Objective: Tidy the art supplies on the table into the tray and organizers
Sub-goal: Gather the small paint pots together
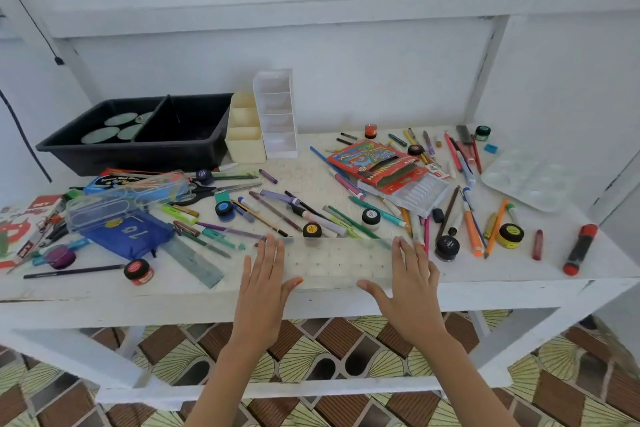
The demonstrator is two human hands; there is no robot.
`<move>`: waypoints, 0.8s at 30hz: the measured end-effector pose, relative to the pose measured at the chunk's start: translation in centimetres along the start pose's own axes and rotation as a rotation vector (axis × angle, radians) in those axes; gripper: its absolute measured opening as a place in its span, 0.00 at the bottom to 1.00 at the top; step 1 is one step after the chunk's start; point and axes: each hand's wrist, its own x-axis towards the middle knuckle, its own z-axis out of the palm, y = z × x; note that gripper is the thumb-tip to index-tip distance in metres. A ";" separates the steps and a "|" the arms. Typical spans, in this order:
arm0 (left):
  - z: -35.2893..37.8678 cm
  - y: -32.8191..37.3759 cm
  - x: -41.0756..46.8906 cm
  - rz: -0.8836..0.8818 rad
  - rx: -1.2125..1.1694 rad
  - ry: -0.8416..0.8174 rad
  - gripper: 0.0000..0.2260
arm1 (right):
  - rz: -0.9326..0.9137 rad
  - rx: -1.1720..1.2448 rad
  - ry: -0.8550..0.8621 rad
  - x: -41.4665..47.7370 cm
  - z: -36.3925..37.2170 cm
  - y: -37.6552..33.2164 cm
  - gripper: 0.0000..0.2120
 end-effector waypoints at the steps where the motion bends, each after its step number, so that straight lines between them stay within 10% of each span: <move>1: 0.1 -0.1 0.1 0.014 0.019 0.003 0.31 | -0.002 -0.010 -0.009 0.2 0.0 0.0 0.54; 6: -0.6 0.9 0.5 0.004 -0.164 0.112 0.33 | -0.054 0.136 -0.041 0.8 -1.6 -0.6 0.54; 12: -1.5 3.6 5.1 0.015 -0.396 0.295 0.19 | -0.058 0.344 0.178 6.5 -2.2 -2.3 0.19; 24: -1.5 4.5 10.0 -0.179 -0.444 0.092 0.12 | 0.074 0.251 0.008 11.7 0.1 -1.9 0.20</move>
